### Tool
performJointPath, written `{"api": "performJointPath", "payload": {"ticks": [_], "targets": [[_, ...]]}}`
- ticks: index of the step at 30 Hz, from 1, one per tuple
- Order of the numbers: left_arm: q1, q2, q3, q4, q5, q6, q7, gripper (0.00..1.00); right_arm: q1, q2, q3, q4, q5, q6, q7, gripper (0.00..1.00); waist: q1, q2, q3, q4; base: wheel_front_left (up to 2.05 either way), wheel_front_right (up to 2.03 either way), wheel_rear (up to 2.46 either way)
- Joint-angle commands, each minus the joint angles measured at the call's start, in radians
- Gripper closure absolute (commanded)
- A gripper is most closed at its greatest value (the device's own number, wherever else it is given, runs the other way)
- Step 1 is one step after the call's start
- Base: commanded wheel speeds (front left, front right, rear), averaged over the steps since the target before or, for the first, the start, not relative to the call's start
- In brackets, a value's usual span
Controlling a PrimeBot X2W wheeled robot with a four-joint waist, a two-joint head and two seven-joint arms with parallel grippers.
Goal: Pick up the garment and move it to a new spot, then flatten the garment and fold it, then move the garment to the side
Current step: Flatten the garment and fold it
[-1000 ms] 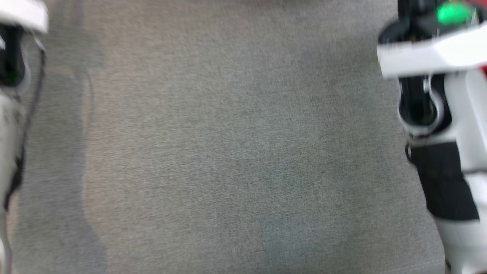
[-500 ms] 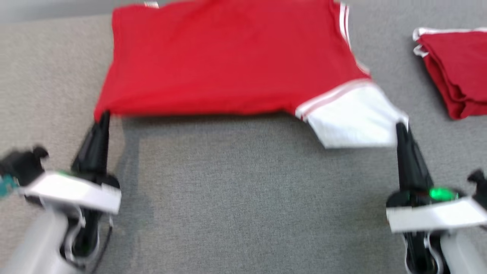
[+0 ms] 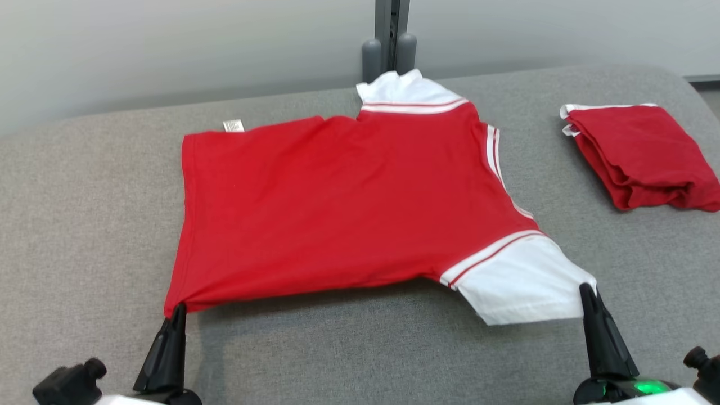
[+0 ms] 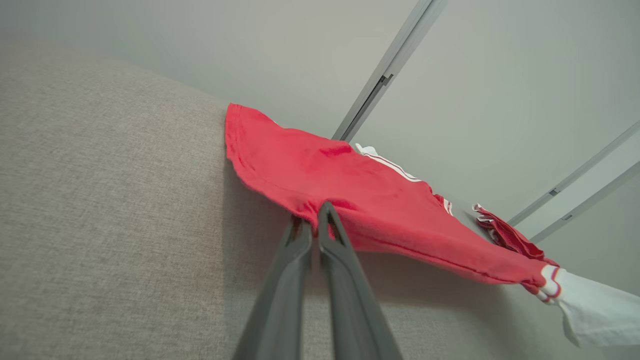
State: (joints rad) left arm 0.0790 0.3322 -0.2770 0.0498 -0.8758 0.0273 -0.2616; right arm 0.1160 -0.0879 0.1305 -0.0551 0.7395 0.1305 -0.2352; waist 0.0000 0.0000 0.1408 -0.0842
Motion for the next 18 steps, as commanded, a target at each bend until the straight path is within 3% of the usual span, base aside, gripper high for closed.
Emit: {"api": "performJointPath", "payload": {"ticks": [1,7,13,18], "targets": [[0.027,-0.005,0.013,-0.016,0.009,0.001,-0.004,1.00,0.023,0.000,-0.006,-0.015,0.002,0.000,0.010,1.00,0.0000,0.0000,-0.029,0.000,0.00,0.00,0.00],[0.129,-0.043,0.044,-0.083,0.032,0.007,-0.004,1.00,0.097,-0.001,-0.013,-0.080,0.006,0.000,0.049,1.00,0.0000,0.0000,-0.066,-0.005,0.00,0.00,0.00],[0.209,-0.043,0.056,-0.137,0.027,0.006,-0.004,1.00,0.155,0.002,-0.017,-0.137,-0.002,0.000,0.080,1.00,0.0000,0.0000,-0.089,-0.004,0.00,0.00,0.00],[0.218,-0.051,0.047,-0.118,0.008,-0.001,0.004,1.00,0.160,0.011,-0.026,-0.107,0.010,0.000,0.098,1.00,0.0000,0.0000,-0.101,0.001,0.00,0.00,0.00]]}}
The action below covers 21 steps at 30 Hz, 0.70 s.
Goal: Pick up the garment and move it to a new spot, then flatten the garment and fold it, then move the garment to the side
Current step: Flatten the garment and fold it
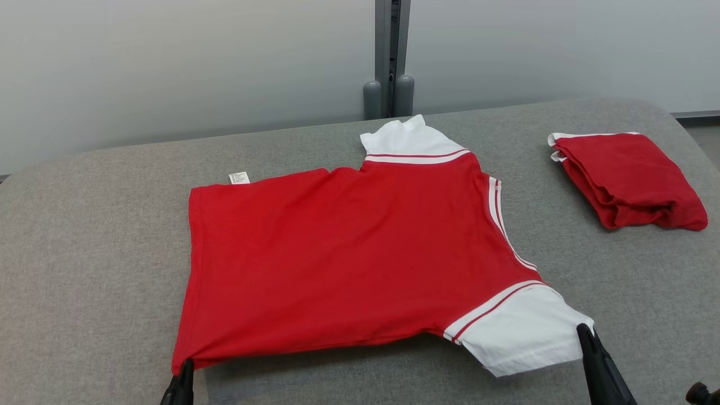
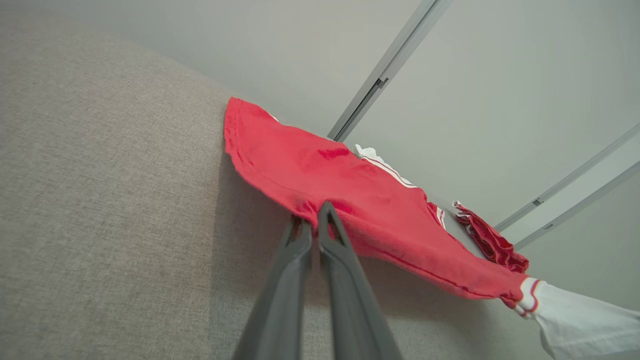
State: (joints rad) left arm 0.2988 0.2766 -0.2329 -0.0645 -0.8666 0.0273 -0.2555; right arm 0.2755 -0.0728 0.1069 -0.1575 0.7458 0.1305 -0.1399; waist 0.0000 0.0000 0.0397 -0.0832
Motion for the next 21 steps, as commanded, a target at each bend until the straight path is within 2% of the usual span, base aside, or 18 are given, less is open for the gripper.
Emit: {"api": "performJointPath", "payload": {"ticks": [1,11,21], "targets": [[-0.007,0.002,-0.001,0.006,-0.004,-0.004,-0.001,1.00,-0.002,-0.001,-0.003,0.006,0.007,0.000,0.003,1.00,0.0000,0.0000,-0.002,0.002,0.00,0.00,0.00],[-0.056,-0.031,-0.029,0.124,-0.040,-0.045,0.015,1.00,-0.052,0.008,0.005,0.118,0.028,0.000,-0.015,1.00,0.0000,0.0000,-0.001,0.011,0.00,0.00,0.00],[-0.156,-0.053,-0.044,0.240,-0.051,-0.064,0.033,1.00,-0.145,0.005,0.033,0.234,0.036,0.000,-0.024,1.00,0.0000,0.0000,0.021,0.019,0.00,0.00,0.00]]}}
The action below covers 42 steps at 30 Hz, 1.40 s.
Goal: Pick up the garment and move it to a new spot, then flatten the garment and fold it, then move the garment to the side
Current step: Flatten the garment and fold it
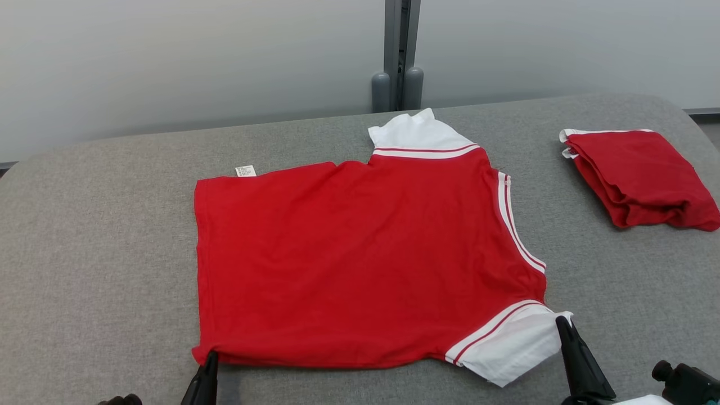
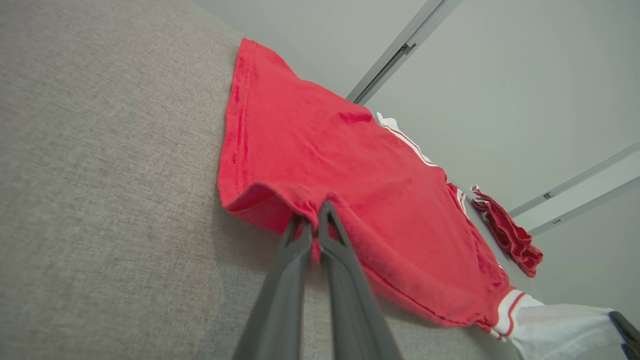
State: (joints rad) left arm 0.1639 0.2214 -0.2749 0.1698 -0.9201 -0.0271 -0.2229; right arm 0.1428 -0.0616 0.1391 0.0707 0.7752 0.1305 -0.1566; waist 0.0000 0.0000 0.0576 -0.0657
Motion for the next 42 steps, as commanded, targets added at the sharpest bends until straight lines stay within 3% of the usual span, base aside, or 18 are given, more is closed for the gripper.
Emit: {"api": "performJointPath", "payload": {"ticks": [1,9,19,31,40,41,42], "targets": [[-0.030,0.001,-0.007,0.015,0.005,-0.011,0.001,1.00,-0.019,-0.007,0.002,0.014,0.009,0.000,-0.011,1.00,0.0000,0.0000,0.007,0.003,0.00,0.00,0.00],[-0.124,-0.016,-0.026,0.080,0.019,-0.031,0.002,1.00,-0.096,-0.008,0.001,0.085,0.005,0.000,-0.031,1.00,0.0000,0.0000,0.030,0.015,0.00,0.00,0.00],[-0.292,-0.028,-0.017,0.228,0.034,-0.043,-0.007,1.00,-0.302,0.004,-0.025,0.217,-0.011,0.000,-0.060,1.00,0.0000,0.0000,0.085,0.020,0.00,0.00,0.00],[-0.526,-0.060,-0.032,0.502,0.082,-0.069,-0.029,1.00,-0.617,0.009,0.021,0.564,-0.059,0.000,-0.079,1.00,0.0000,0.0000,0.157,0.025,0.00,0.00,0.00],[-0.591,-0.080,-0.027,0.590,0.106,-0.090,-0.042,1.00,-0.768,0.008,0.077,0.784,-0.016,0.000,-0.091,1.00,0.0000,0.0000,0.171,0.031,0.00,0.00,0.00],[-0.595,-0.082,-0.024,0.594,0.111,-0.092,-0.042,0.93,-0.786,0.008,0.082,0.807,-0.011,0.000,-0.091,1.00,0.0000,0.0000,0.171,0.032,0.00,0.00,0.00],[-0.599,-0.083,-0.020,0.599,0.113,-0.093,-0.042,0.74,-0.803,0.008,0.088,0.834,-0.004,0.000,-0.086,1.00,0.0000,0.0000,0.172,0.034,0.00,0.00,0.00]]}}
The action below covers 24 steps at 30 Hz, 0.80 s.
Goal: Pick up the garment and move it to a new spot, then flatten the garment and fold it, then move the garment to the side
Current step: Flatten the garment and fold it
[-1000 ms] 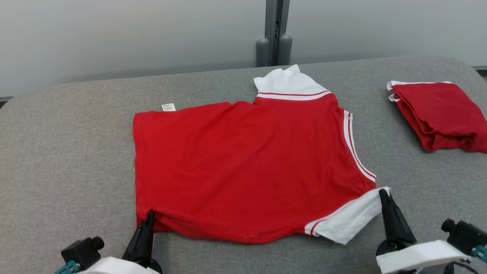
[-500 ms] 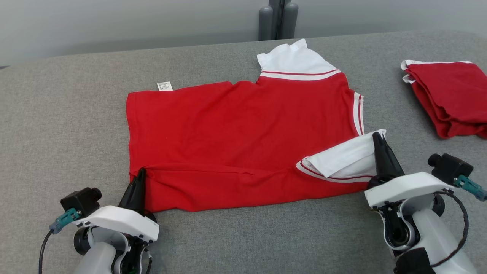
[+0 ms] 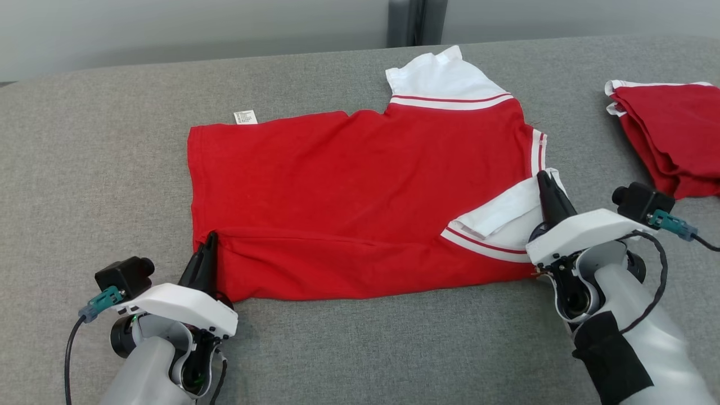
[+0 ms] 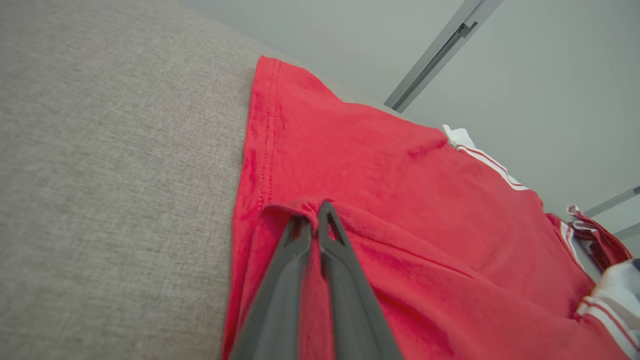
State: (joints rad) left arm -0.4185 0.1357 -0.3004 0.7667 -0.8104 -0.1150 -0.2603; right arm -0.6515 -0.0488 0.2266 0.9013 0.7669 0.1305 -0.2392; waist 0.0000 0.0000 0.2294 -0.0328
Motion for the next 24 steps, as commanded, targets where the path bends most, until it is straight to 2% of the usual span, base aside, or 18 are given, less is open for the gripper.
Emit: {"api": "performJointPath", "payload": {"ticks": [1,2,3,5,6,7,8,16,24], "targets": [[-0.021,0.002,0.010,0.004,0.009,-0.006,-0.005,0.52,-0.028,-0.005,0.006,0.030,0.013,0.000,0.000,0.95,0.0000,0.0000,0.000,0.002,0.00,0.00,0.00],[-0.025,0.001,0.016,0.002,0.014,-0.005,-0.005,0.00,-0.047,-0.005,0.012,0.055,0.019,0.000,0.003,0.81,0.0000,0.0000,0.001,0.004,0.00,0.00,0.00],[-0.026,-0.001,0.021,0.000,0.020,-0.006,-0.005,0.00,-0.066,-0.005,0.018,0.083,0.028,0.000,0.009,0.64,0.0000,0.0000,0.001,0.006,0.00,0.00,0.00],[-0.026,-0.006,0.029,-0.003,0.033,-0.007,-0.005,0.00,-0.103,-0.005,0.029,0.135,0.046,0.000,0.016,0.46,0.0000,0.0000,0.002,0.011,0.00,0.00,0.00],[-0.026,-0.009,0.033,-0.005,0.040,-0.008,-0.005,0.00,-0.119,-0.004,0.034,0.155,0.061,0.000,0.025,0.22,0.0000,0.0000,0.003,0.015,0.00,0.00,0.00],[-0.026,-0.011,0.036,-0.007,0.045,-0.009,-0.005,0.00,-0.135,-0.004,0.040,0.174,0.074,0.000,0.028,0.05,0.0000,0.0000,0.003,0.019,0.00,0.00,0.00],[-0.026,-0.014,0.040,-0.012,0.050,-0.008,-0.005,0.00,-0.151,-0.005,0.045,0.192,0.088,0.000,0.031,0.00,0.0000,0.0000,0.004,0.023,0.00,0.00,0.00],[0.005,-0.037,0.063,-0.068,0.084,-0.014,-0.005,0.00,-0.241,-0.004,0.090,0.288,0.172,0.000,0.021,0.00,0.0000,0.0000,0.005,0.058,0.00,0.00,0.00],[0.082,-0.026,0.085,-0.151,0.096,-0.016,-0.004,0.00,-0.264,-0.006,0.120,0.258,0.151,0.000,-0.023,0.00,0.0000,0.0000,-0.006,0.062,0.00,0.00,0.00]]}}
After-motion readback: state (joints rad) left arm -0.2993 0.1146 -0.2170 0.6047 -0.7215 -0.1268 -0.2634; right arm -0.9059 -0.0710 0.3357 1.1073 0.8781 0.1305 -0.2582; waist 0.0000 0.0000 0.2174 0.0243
